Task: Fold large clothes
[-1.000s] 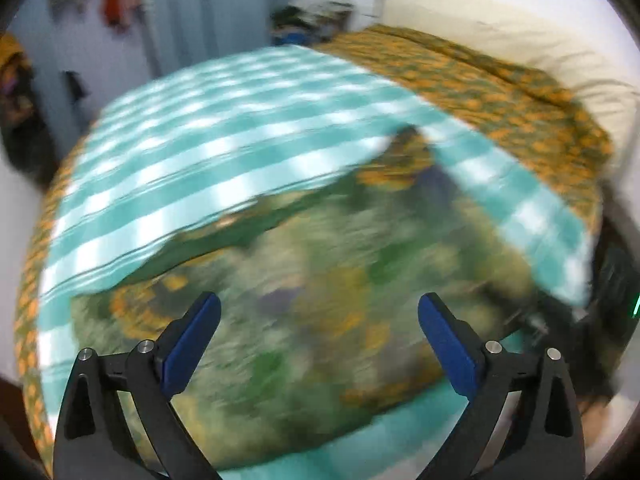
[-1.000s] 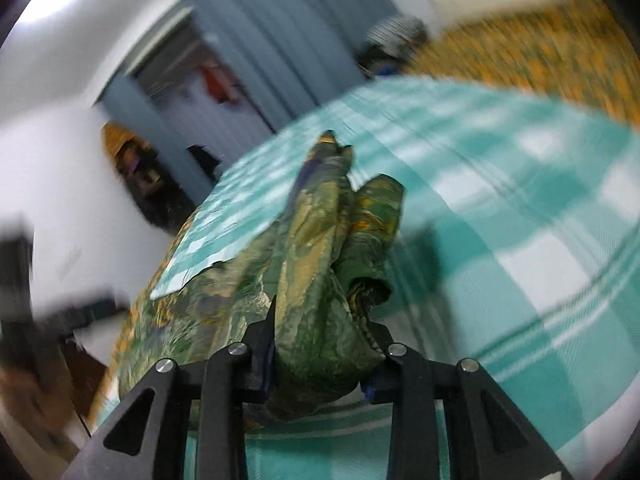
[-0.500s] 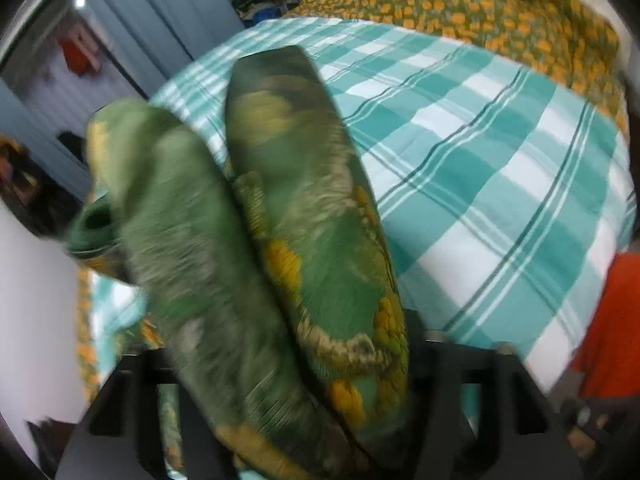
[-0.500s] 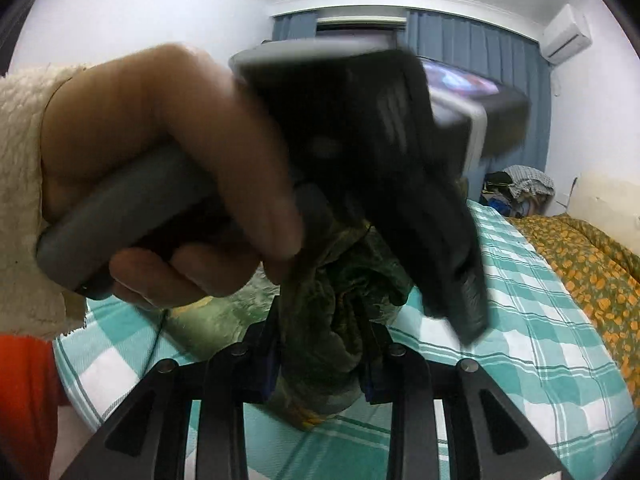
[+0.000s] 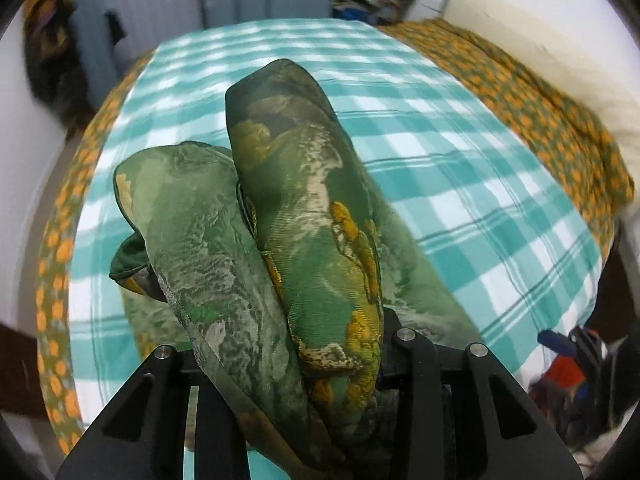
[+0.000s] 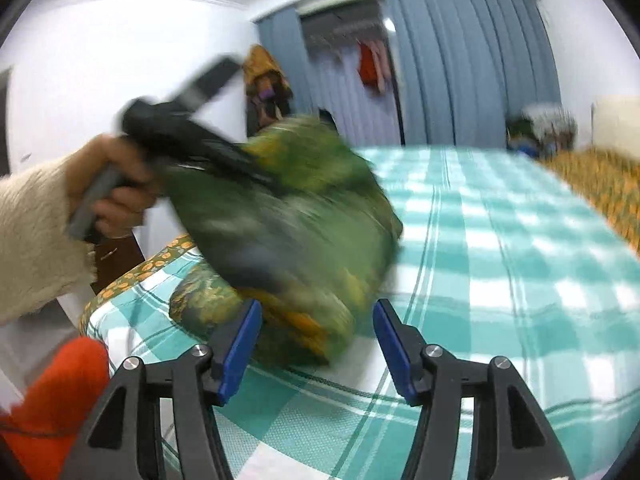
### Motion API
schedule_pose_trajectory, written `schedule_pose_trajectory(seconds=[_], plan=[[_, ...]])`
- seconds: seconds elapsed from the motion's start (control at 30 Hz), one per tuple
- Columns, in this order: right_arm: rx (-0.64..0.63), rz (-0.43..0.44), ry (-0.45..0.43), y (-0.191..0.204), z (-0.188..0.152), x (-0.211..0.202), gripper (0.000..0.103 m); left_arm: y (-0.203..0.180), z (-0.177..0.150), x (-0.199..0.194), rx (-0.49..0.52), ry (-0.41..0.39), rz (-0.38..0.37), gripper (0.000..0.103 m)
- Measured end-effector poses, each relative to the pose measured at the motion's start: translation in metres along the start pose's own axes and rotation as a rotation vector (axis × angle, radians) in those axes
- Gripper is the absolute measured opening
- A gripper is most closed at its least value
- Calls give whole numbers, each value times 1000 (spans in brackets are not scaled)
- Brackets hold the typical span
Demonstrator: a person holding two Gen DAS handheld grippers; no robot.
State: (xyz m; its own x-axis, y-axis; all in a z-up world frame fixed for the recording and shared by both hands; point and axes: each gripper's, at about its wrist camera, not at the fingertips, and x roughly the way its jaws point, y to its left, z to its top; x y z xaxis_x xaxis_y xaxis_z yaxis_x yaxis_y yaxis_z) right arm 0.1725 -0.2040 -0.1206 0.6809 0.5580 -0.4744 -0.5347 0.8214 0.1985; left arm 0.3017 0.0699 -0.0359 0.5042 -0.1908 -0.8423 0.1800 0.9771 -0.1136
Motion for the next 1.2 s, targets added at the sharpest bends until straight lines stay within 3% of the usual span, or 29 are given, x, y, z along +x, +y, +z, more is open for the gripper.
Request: schedule_pose_trajectory(seconds=[0.03, 0.1, 0.37, 0.57, 0.8, 0.97, 1.2], plan=[[16, 7, 21, -1, 6, 9, 42, 20, -6, 1, -27, 7, -1, 36], [16, 27, 56, 4, 14, 26, 38, 39, -14, 7, -63, 16, -4, 36], [-62, 150, 151, 61, 39, 102, 37, 108, -54, 37, -240, 35, -80, 38], [-72, 105, 411, 71, 3, 181, 35, 135, -78, 71, -304, 97, -107, 50], [-23, 87, 441, 62, -14, 200, 34, 152, -103, 104, -372, 93, -165, 56], [-88, 26, 439, 67, -17, 213, 34, 152, -108, 108, -386, 71, -175, 57], [42, 85, 502, 61, 28, 212, 34, 163, -115, 110, -428, 47, -228, 57]])
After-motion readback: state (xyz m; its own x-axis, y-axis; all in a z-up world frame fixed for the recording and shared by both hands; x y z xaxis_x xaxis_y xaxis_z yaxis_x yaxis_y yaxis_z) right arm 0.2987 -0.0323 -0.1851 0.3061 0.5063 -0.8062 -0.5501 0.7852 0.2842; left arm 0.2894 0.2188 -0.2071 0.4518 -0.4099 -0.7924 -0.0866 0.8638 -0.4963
